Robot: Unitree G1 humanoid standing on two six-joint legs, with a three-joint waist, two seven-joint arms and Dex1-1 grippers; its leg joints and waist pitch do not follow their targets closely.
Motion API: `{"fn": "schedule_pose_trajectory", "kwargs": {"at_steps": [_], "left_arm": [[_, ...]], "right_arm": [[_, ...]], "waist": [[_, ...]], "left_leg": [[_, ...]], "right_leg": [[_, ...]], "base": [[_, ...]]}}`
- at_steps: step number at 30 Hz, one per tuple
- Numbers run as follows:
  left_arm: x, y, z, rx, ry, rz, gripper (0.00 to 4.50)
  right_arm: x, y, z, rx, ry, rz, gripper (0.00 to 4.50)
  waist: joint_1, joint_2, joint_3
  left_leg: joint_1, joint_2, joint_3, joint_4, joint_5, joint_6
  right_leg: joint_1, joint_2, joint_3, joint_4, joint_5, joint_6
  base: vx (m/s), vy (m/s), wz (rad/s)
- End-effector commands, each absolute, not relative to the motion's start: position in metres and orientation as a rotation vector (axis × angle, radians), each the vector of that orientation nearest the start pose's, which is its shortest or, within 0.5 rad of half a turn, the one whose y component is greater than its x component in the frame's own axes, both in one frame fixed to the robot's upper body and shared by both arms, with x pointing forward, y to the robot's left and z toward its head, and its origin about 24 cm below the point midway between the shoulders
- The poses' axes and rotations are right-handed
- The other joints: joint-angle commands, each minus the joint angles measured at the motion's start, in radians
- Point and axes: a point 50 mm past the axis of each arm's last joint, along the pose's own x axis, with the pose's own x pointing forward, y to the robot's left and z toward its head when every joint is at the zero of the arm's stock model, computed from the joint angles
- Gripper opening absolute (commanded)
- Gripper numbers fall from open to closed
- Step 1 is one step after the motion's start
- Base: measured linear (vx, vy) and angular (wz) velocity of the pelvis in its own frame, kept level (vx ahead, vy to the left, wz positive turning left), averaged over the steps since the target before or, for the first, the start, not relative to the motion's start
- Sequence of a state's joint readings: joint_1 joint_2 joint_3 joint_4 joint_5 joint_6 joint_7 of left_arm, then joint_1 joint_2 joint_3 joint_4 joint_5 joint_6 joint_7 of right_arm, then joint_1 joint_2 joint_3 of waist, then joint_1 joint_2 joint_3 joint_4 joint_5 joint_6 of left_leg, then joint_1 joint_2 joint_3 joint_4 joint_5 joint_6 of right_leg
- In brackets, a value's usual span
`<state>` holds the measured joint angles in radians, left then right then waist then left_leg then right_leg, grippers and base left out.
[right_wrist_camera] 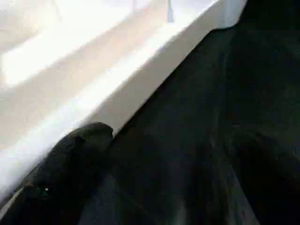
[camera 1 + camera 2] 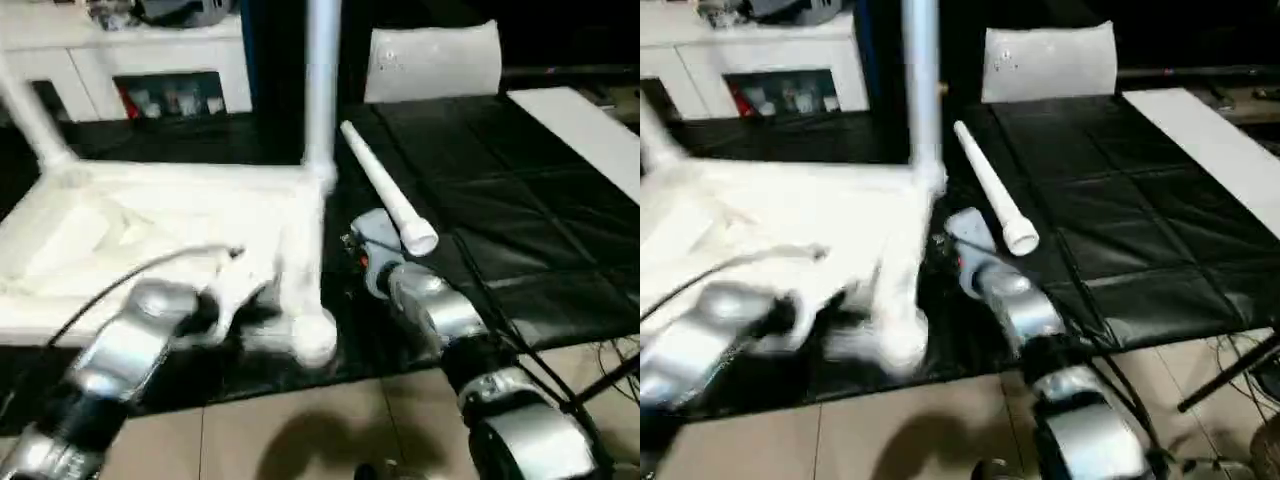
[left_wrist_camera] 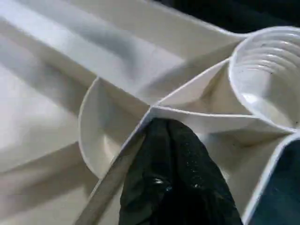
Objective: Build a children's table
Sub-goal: Rotate table base
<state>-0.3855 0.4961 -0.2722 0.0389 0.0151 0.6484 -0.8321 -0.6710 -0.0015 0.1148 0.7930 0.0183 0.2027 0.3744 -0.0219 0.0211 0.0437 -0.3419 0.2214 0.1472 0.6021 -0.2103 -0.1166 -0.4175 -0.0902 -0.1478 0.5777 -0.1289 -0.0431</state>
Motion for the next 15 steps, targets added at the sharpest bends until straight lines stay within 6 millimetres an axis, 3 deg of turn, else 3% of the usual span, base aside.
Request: {"fn": "schedule_pose_trajectory", "kwargs": {"at_steps": [1, 7, 8, 14, 15], "left_arm": [[0.299, 0.164, 0.079, 0.462, 0.500, -0.809, 0.03], [0.300, 0.165, 0.082, 0.402, 0.405, -0.747, 0.03], [0.300, 0.164, 0.086, 0.377, 0.354, -0.728, 0.22], [0.296, 0.165, 0.099, 0.226, 0.202, -0.607, 0.71], [0.295, 0.165, 0.100, 0.218, 0.191, -0.598, 0.82]], "right_arm": [[0.353, -0.063, 0.051, -0.050, 0.299, 0.597, 4.50], [0.359, -0.086, 0.069, 0.016, 0.211, 0.506, 4.50], [0.358, -0.092, 0.074, 0.015, 0.182, 0.492, 4.50], [0.355, -0.110, 0.082, -0.036, 0.139, 0.462, 4.50], [0.358, -0.113, 0.083, -0.055, 0.143, 0.430, 4.50]], "waist": [[0.011, 0.010, -0.064], [0.023, 0.010, -0.069], [0.030, 0.013, -0.069], [0.052, 0.008, -0.065], [0.055, 0.013, -0.065]], "left_leg": [[-0.009, -0.008, 0.007, -0.068, -0.235, 0.041], [-0.014, -0.001, 0.011, -0.069, -0.158, 0.053], [-0.013, 0.000, 0.012, -0.069, -0.153, 0.054], [-0.012, -0.002, 0.017, -0.069, -0.180, 0.050], [-0.009, -0.004, 0.016, -0.070, -0.190, 0.050]], "right_leg": [[0.069, -0.050, 0.044, -0.079, -0.461, -0.086], [0.070, -0.044, 0.052, -0.058, -0.316, -0.133], [0.069, -0.045, 0.053, -0.056, -0.305, -0.139], [0.070, -0.046, 0.050, -0.070, -0.368, -0.110], [0.067, -0.044, 0.048, -0.072, -0.394, -0.101]], "base": [[0.000, 0.000, 0.00], [0.000, 0.000, 0.00], [0.000, 0.000, 0.00], [0.000, 0.000, 0.00], [0.000, 0.000, 0.00]]}}
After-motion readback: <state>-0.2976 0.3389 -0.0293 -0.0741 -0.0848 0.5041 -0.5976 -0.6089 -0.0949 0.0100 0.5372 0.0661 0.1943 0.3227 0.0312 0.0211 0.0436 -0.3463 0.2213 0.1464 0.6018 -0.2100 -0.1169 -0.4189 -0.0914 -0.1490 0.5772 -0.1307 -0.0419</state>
